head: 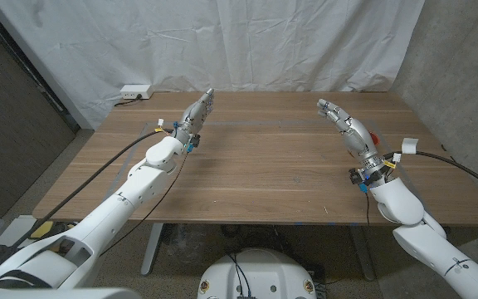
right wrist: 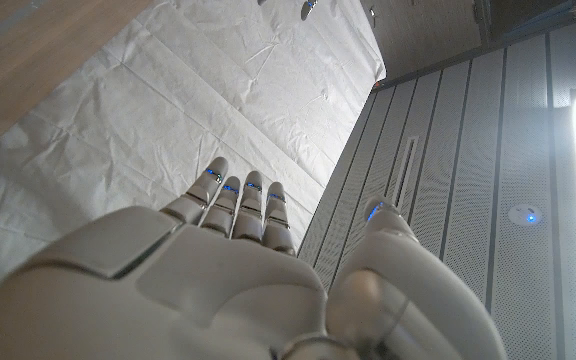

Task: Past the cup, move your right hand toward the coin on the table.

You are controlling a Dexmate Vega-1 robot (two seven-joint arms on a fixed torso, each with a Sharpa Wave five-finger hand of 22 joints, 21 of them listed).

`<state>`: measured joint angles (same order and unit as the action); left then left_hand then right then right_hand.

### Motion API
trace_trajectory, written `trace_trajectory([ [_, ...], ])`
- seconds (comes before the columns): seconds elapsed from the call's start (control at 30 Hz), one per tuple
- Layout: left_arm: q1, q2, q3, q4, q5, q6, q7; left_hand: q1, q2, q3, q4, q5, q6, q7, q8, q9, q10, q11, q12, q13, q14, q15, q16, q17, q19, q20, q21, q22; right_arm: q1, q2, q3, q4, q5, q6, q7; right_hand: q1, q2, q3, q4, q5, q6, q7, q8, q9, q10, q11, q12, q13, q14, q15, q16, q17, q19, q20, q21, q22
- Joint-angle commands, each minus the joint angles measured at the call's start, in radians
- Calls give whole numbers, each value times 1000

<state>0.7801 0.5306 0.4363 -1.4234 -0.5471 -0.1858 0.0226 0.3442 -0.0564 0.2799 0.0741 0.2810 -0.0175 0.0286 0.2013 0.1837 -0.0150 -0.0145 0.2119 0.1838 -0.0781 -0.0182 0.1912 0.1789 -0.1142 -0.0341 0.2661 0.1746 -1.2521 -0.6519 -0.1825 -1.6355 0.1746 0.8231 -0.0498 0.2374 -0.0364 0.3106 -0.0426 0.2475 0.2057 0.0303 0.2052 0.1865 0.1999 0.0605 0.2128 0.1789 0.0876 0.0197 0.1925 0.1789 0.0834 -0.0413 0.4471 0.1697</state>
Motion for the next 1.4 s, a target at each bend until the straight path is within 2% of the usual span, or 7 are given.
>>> trace_trajectory([
  [0.03, 5, -7, 3, 0, 1, 8, 10, 11, 5, -4, 4, -2, 7, 0, 0, 2, 5, -3, -1, 4, 6, -1, 2, 3, 6, -66, -3, 2, -4, 19, 16, 11, -101, 26, -37, 15, 0, -1, -6, -1, 14, -1, 3, 2, 7, -9, 2, 5, 12, 1, 2, 3, 12, -4, -1, 4],
  [0.3, 5, -11, 5, 7, 4, 1, 11, 12, 6, -5, 3, -2, 8, -4, -1, 2, 7, -5, -1, 4, 9, -1, 3, 3, 8, -63, -6, 2, -6, 36, 29, 18, -180, 45, -72, 16, 1, -2, -7, 0, 14, 1, 2, 3, 9, -9, 3, 5, 14, -2, 2, 4, 16, -3, -4, 4],
  [0.37, 4, -13, 6, 9, 6, -2, 12, 13, 7, -6, 3, -2, 13, -4, 1, 2, 15, -5, 1, 4, 16, -2, 4, 3, 20, -72, -4, 2, -9, 40, 35, 16, -202, 50, -83, 16, 1, -2, -8, 0, 13, 2, 1, 3, 8, -9, 3, 5, 15, -1, 2, 4, 17, -2, -5, 4],
  [0.6, 1, -14, 7, 10, 8, -7, 9, 15, 7, -8, 2, -3, 19, -3, 2, 2, 19, -6, 2, 4, 20, -5, 4, 3, 24, -77, -6, 2, -26, 49, 59, 0, -283, 51, -119, 16, 1, -2, -9, 1, 8, 1, -2, 3, 8, -11, 2, 5, 18, -3, 2, 4, 23, -4, -7, 4],
  [1.2, 12, -1, 5, -22, 11, 10, 18, 16, 8, -10, 1, -3, 19, -3, 0, 2, 18, -3, -1, 4, 21, 2, 2, 3, 22, -63, -13, 2, -38, 48, 84, -31, -402, 49, -165, 17, 3, -2, -11, 2, 7, 2, -3, 3, 12, -17, 3, 5, 23, -11, 3, 4, 30, -6, -12, 4],
  [1.4, 26, 9, -1, -46, 9, 17, 28, 16, 9, -11, 1, -3, 19, -3, 0, 2, 17, -4, -2, 4, 21, 2, 2, 3, 21, -54, -16, 2, -44, 49, 88, -44, -442, 41, -183, 17, 4, -3, -13, 3, -12, -18, -11, 3, 7, -24, 0, 5, 37, -11, 7, 4, 40, -6, -15, 5],
])
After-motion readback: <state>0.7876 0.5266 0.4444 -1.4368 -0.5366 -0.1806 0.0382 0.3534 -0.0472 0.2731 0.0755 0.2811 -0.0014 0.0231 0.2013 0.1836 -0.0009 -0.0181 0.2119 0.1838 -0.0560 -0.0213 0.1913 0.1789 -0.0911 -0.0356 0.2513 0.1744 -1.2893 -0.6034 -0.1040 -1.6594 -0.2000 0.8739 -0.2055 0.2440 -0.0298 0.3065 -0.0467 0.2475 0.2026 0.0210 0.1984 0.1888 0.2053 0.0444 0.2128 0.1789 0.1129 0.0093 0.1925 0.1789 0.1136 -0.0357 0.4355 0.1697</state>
